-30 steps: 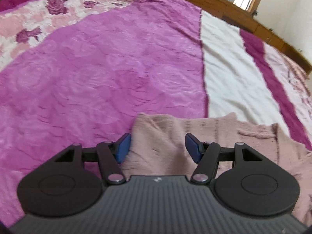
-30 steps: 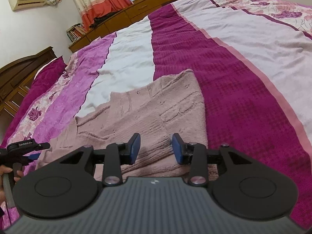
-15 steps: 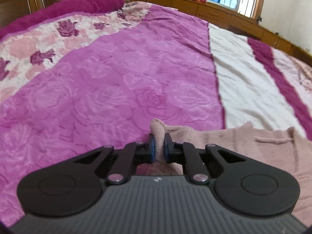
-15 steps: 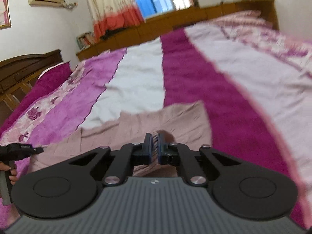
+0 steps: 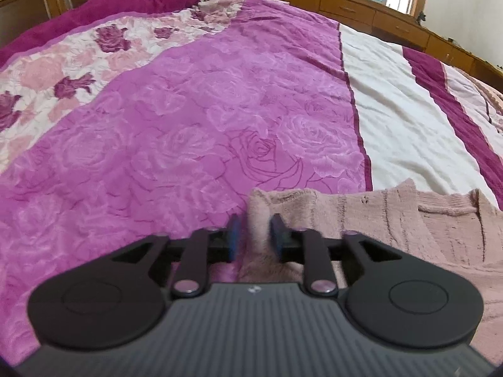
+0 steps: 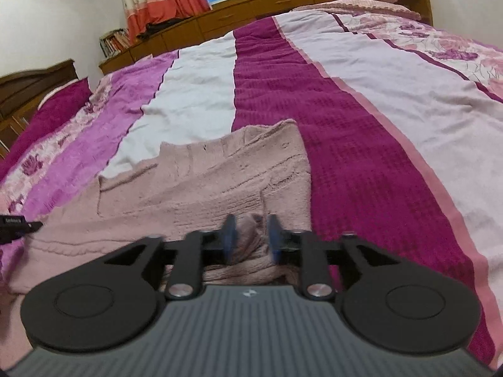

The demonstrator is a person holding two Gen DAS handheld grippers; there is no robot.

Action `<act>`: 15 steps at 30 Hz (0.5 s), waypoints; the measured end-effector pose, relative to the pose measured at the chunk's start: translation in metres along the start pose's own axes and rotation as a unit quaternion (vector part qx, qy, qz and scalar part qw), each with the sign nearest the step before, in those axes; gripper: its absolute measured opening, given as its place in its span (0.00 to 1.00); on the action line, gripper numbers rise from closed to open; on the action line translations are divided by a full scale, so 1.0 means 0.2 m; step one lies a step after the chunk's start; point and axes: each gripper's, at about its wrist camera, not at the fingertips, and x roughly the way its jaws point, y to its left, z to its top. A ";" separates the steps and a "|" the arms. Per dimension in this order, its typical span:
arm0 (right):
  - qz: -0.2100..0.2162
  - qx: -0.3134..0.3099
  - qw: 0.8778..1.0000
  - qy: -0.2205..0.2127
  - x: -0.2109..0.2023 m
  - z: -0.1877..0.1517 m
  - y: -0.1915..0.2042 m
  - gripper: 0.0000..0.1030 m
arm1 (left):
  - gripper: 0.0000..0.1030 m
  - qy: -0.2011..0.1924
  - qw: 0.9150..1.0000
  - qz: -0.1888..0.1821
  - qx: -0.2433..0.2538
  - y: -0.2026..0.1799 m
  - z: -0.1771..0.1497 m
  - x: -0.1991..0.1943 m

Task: Fold small clothes

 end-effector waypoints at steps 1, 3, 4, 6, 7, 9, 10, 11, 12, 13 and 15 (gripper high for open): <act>0.005 0.005 1.000 -0.001 -0.02 0.00 0.00 0.45 | 0.39 -0.001 1.000 0.003 0.000 0.01 0.00 -0.03; 0.011 0.009 1.000 -0.002 -0.06 0.00 -0.01 0.49 | 0.44 -0.001 1.000 0.006 0.004 0.02 -0.01 -0.08; 0.012 0.007 1.000 -0.001 -0.09 -0.01 0.00 0.49 | 0.44 0.000 1.000 0.006 0.006 0.02 -0.01 -0.11; 0.012 0.001 1.000 -0.002 -0.13 -0.01 0.01 0.51 | 0.44 0.006 1.000 0.003 0.010 0.04 -0.01 -0.17; 0.014 0.000 1.000 -0.002 -0.16 -0.02 0.02 0.52 | 0.44 0.010 1.000 0.001 0.011 0.05 -0.02 -0.20; 0.018 -0.001 1.000 0.000 -0.21 -0.02 0.03 0.53 | 0.44 0.017 1.000 -0.006 0.012 0.07 -0.02 -0.27; 0.019 -0.003 1.000 0.002 -0.24 -0.03 0.03 0.54 | 0.44 0.022 1.000 -0.009 0.012 0.08 -0.03 -0.30; 0.019 -0.005 1.000 0.006 -0.26 -0.03 0.04 0.54 | 0.44 0.026 1.000 -0.010 0.013 0.08 -0.03 -0.34; 0.015 -0.010 1.000 0.013 -0.28 -0.04 0.05 0.55 | 0.44 0.029 0.999 -0.012 0.016 0.09 -0.04 -0.38; 0.011 -0.016 1.000 0.021 -0.29 -0.05 0.06 0.55 | 0.44 0.034 0.999 -0.013 0.021 0.09 -0.05 -0.42; -0.001 -0.030 0.999 0.039 -0.32 -0.07 0.08 0.55 | 0.44 0.037 0.999 -0.014 0.031 0.10 -0.08 -0.49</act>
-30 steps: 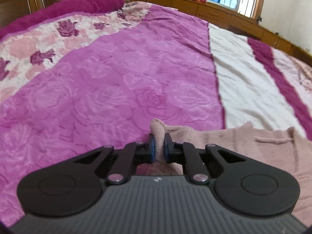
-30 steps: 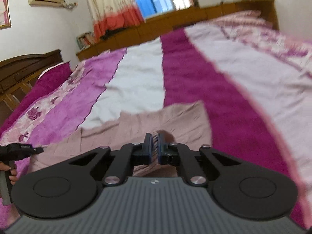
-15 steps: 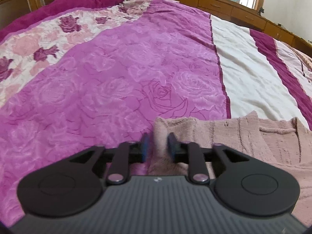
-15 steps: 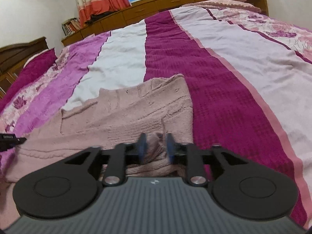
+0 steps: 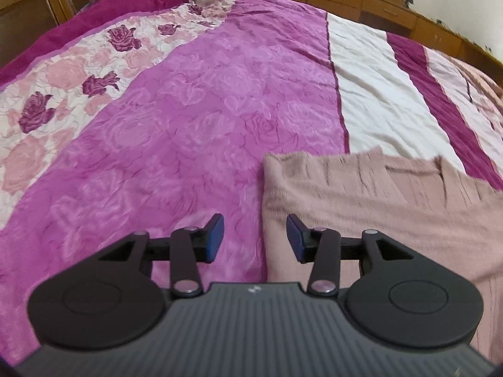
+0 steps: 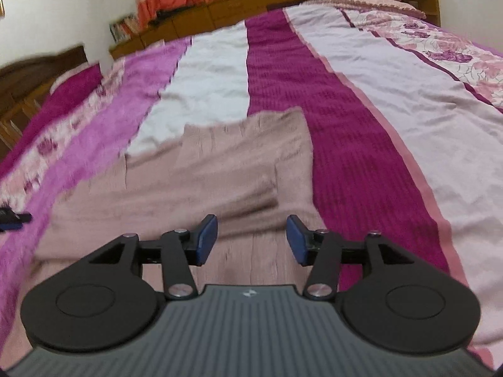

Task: Fold small clothes

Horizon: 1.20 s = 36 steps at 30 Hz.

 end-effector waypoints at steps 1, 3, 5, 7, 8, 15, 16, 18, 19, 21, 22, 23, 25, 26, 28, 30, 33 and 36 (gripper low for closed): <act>-0.004 -0.006 1.000 0.008 -0.01 -0.01 0.01 0.55 | 0.44 0.001 1.000 -0.002 0.007 0.00 -0.03 -0.04; -0.008 -0.015 1.000 0.024 -0.02 -0.05 0.03 0.56 | 0.45 0.004 1.000 -0.004 0.021 -0.01 -0.08 -0.10; -0.010 -0.021 0.999 0.036 -0.04 -0.08 0.06 0.57 | 0.44 0.007 1.000 -0.004 0.031 -0.01 -0.16 -0.16; -0.010 -0.029 0.999 0.045 -0.05 -0.11 0.08 0.58 | 0.45 0.016 0.999 -0.005 0.031 -0.02 -0.23 -0.19; -0.011 -0.032 0.998 0.048 -0.06 -0.12 0.09 0.60 | 0.45 0.023 0.999 -0.006 0.028 -0.01 -0.27 -0.21; -0.018 -0.046 0.995 0.084 -0.06 -0.19 0.13 0.62 | 0.45 0.059 0.998 0.006 0.010 0.01 -0.45 -0.25; -0.019 -0.047 0.995 0.088 -0.06 -0.20 0.13 0.62 | 0.45 0.064 0.998 0.007 0.009 0.02 -0.46 -0.26; -0.020 -0.049 0.994 0.093 -0.07 -0.21 0.13 0.62 | 0.45 0.070 0.997 0.005 0.006 0.02 -0.49 -0.27; -0.020 -0.049 0.994 0.095 -0.07 -0.22 0.13 0.62 | 0.45 0.073 0.997 0.003 0.008 0.02 -0.50 -0.27; -0.020 -0.048 0.994 0.101 -0.07 -0.23 0.13 0.62 | 0.45 0.078 0.997 0.004 0.010 0.03 -0.52 -0.28; -0.020 -0.048 0.993 0.103 -0.07 -0.23 0.13 0.63 | 0.45 0.082 0.997 0.007 0.009 0.03 -0.54 -0.28; -0.022 -0.049 0.993 0.105 -0.08 -0.23 0.12 0.63 | 0.45 0.086 0.996 0.007 0.007 0.03 -0.55 -0.28; -0.025 -0.052 0.993 0.107 -0.09 -0.24 0.12 0.63 | 0.45 0.094 0.996 0.000 0.001 0.04 -0.57 -0.28; -0.026 -0.054 0.992 0.108 -0.09 -0.25 0.12 0.64 | 0.44 0.097 0.995 -0.004 -0.002 0.04 -0.57 -0.28; -0.027 -0.057 0.992 0.112 -0.10 -0.26 0.12 0.66 | 0.44 0.102 0.995 -0.011 -0.005 0.03 -0.59 -0.29; -0.028 -0.058 0.991 0.114 -0.10 -0.28 0.12 0.67 | 0.44 0.104 0.994 -0.012 -0.002 0.02 -0.61 -0.30; -0.030 -0.061 0.991 0.116 -0.11 -0.29 0.12 0.67 | 0.44 0.107 0.994 -0.011 0.009 0.00 -0.63 -0.30; -0.032 -0.062 0.991 0.118 -0.12 -0.30 0.12 0.67 | 0.44 0.111 0.994 -0.013 0.018 -0.01 -0.65 -0.31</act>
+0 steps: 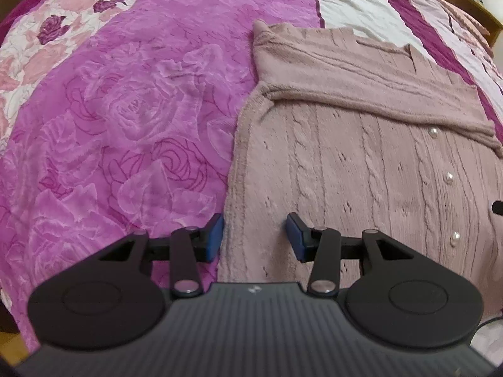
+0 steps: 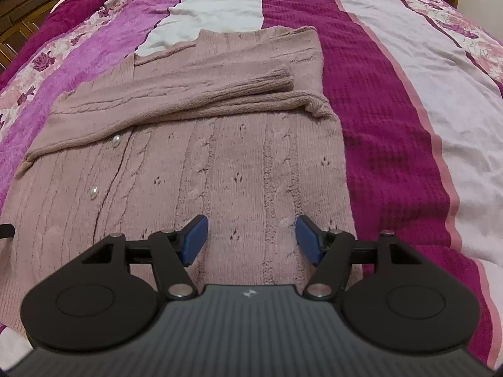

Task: Fold small clothes
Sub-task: 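Move both open tools over the cardigan to its ribbed hem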

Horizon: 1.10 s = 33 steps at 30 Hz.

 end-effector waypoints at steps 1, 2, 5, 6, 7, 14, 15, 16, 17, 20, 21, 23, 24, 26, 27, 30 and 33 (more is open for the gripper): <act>0.000 -0.001 1.000 0.001 0.00 0.00 0.00 0.67 | 0.44 0.001 1.000 0.000 0.002 0.00 0.00 0.00; 0.000 -0.003 1.000 0.002 0.00 0.00 0.00 0.68 | 0.44 0.001 1.000 0.000 0.005 -0.01 -0.01 0.00; -0.001 -0.008 1.000 0.005 -0.01 -0.01 0.00 0.68 | 0.45 0.002 1.000 -0.001 0.009 -0.01 -0.01 0.00; -0.001 -0.008 1.000 0.005 -0.02 -0.01 0.00 0.68 | 0.46 0.003 1.000 -0.002 0.009 -0.01 -0.01 0.00; -0.001 -0.007 1.000 0.006 -0.02 -0.01 0.00 0.68 | 0.46 0.005 1.000 -0.002 0.008 -0.01 -0.02 0.00; -0.001 -0.005 1.000 0.012 -0.02 -0.02 0.00 0.68 | 0.46 0.012 1.000 -0.001 0.018 -0.02 -0.02 0.00; -0.001 -0.007 1.000 0.014 -0.03 -0.02 0.00 0.68 | 0.46 0.014 1.000 0.000 0.023 -0.02 -0.02 0.00; 0.000 -0.010 1.000 0.016 -0.03 -0.02 0.00 0.68 | 0.46 0.016 0.999 0.000 0.029 -0.03 -0.03 0.00; 0.000 -0.014 1.000 0.018 -0.05 -0.03 0.00 0.68 | 0.46 0.017 0.999 0.000 0.035 -0.03 -0.03 -0.01; 0.001 -0.024 0.999 0.025 -0.08 -0.05 -0.01 0.68 | 0.46 0.021 0.998 -0.001 0.051 -0.04 -0.05 -0.02; 0.001 -0.026 0.999 0.028 -0.09 -0.06 -0.02 0.68 | 0.46 0.022 0.998 -0.002 0.054 -0.04 -0.05 -0.02; 0.001 -0.029 0.999 0.033 -0.12 -0.07 -0.03 0.68 | 0.46 0.023 0.998 -0.001 0.061 -0.04 -0.06 -0.02; 0.002 -0.030 0.999 0.038 -0.13 -0.08 -0.03 0.69 | 0.46 0.023 0.998 -0.001 0.065 -0.05 -0.06 -0.02; 0.005 -0.035 0.998 0.048 -0.15 -0.09 -0.04 0.71 | 0.46 0.025 0.997 -0.001 0.073 -0.05 -0.06 -0.02; 0.009 -0.038 0.998 0.056 -0.16 -0.10 -0.04 0.73 | 0.46 0.027 0.997 -0.002 0.077 -0.05 -0.06 -0.03; 0.031 -0.040 0.995 0.087 -0.18 -0.12 -0.06 0.74 | 0.46 0.034 0.996 -0.005 0.088 -0.05 -0.06 -0.03; 0.056 -0.028 0.991 0.122 -0.16 -0.14 -0.10 0.74 | 0.55 0.043 0.995 -0.016 0.090 -0.05 -0.06 -0.02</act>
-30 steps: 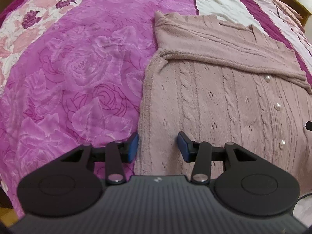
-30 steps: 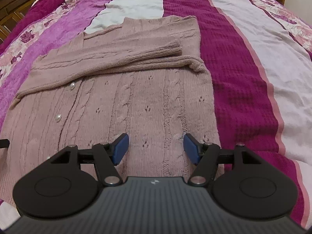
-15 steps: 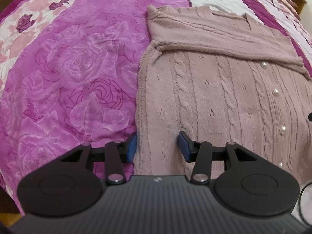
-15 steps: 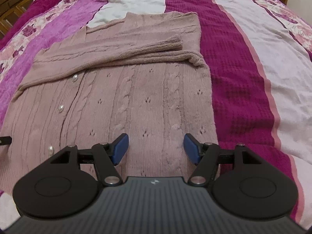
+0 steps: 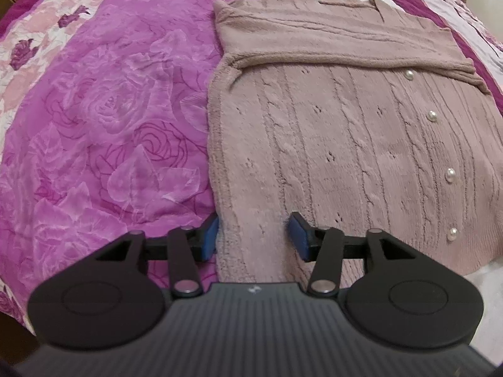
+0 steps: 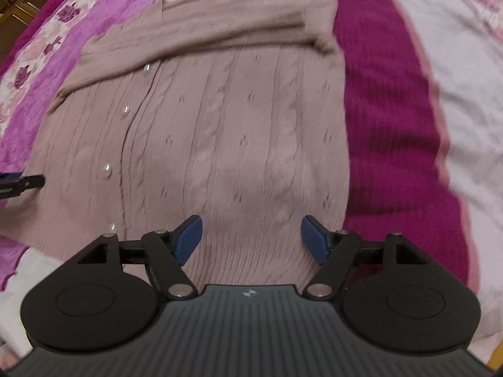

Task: Fold small clothes
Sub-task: 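Move both open tools over the cardigan to its ribbed hem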

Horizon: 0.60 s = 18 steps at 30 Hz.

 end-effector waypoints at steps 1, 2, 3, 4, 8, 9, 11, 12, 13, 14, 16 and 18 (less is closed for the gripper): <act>0.002 0.003 1.000 0.008 0.01 -0.01 -0.01 0.74 | 0.57 0.001 1.000 -0.007 0.000 0.00 0.00 0.00; 0.006 0.006 1.000 0.013 0.03 -0.01 -0.02 0.75 | 0.59 0.001 1.000 -0.010 0.002 -0.01 -0.01 0.01; 0.010 0.007 1.000 0.018 0.04 -0.02 -0.02 0.75 | 0.60 0.000 1.000 -0.009 0.009 -0.02 -0.01 0.01; 0.010 0.009 1.000 0.022 0.05 -0.03 -0.02 0.75 | 0.60 -0.001 1.000 -0.005 0.014 -0.03 -0.02 0.01; -0.003 -0.013 1.000 0.011 -0.01 -0.05 0.01 0.75 | 0.60 -0.007 1.000 -0.001 0.020 -0.04 -0.04 -0.02; -0.010 -0.022 1.000 0.004 -0.04 -0.05 0.02 0.75 | 0.60 -0.009 1.000 0.000 0.020 -0.04 -0.04 -0.04; -0.028 -0.039 0.999 -0.006 -0.10 -0.06 0.02 0.75 | 0.60 -0.009 1.000 0.002 0.017 -0.03 -0.04 -0.06; -0.040 -0.046 0.998 -0.009 -0.12 -0.06 0.02 0.75 | 0.60 -0.007 1.000 0.001 0.015 -0.03 -0.04 -0.06; -0.048 -0.052 0.997 -0.010 -0.12 -0.05 0.02 0.75 | 0.60 -0.004 1.000 0.000 0.015 -0.03 -0.04 -0.06; -0.052 -0.057 0.997 -0.006 -0.13 -0.05 0.01 0.76 | 0.60 -0.001 1.000 0.001 0.017 -0.03 -0.03 -0.05; -0.056 -0.053 0.997 0.007 -0.09 -0.04 -0.03 0.76 | 0.60 0.002 1.000 0.000 0.023 -0.04 -0.03 -0.03; -0.048 -0.052 0.997 0.019 -0.05 -0.05 -0.05 0.77 | 0.60 0.003 1.000 -0.002 0.028 -0.06 -0.03 -0.02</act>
